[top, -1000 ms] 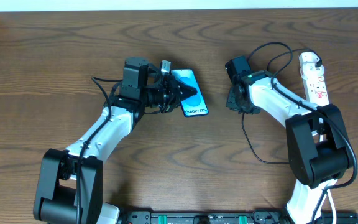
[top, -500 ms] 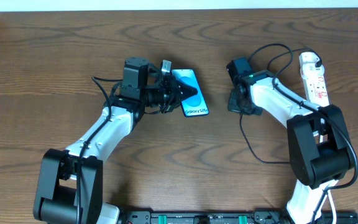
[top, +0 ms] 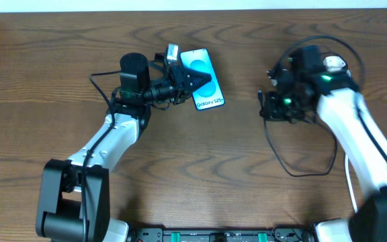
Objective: Plug charger to phone and switch on socket
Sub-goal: 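Grasp the cable behind its USB-C plug and lift it toward the phone, then push the USB-C plug up into the phone's bottom port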
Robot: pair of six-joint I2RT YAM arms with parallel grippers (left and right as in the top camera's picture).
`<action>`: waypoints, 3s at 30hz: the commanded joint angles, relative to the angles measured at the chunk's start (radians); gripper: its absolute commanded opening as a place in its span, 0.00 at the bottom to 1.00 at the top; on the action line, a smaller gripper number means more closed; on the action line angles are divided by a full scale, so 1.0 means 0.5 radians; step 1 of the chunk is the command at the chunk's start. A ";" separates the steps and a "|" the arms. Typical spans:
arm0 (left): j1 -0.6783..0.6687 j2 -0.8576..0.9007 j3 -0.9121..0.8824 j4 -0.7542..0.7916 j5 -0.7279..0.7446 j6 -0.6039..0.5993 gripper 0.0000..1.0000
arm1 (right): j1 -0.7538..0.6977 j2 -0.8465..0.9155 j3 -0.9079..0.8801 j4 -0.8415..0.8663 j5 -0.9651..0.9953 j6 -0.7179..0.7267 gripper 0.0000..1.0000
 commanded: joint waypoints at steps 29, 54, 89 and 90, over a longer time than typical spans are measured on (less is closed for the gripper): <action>-0.254 0.031 0.033 0.275 -0.234 -0.023 0.07 | 0.554 -1.090 -1.105 0.973 -0.195 0.475 0.01; -0.245 0.031 0.033 0.275 -0.060 0.102 0.07 | 0.554 -1.089 -1.105 1.154 -0.241 0.473 0.01; -0.245 0.031 0.033 0.275 -0.022 0.103 0.08 | 0.526 -1.089 -1.105 1.173 -0.220 0.488 0.01; -0.245 0.031 0.033 0.275 -0.022 0.103 0.07 | 0.526 -1.089 -1.105 1.173 -0.214 0.489 0.01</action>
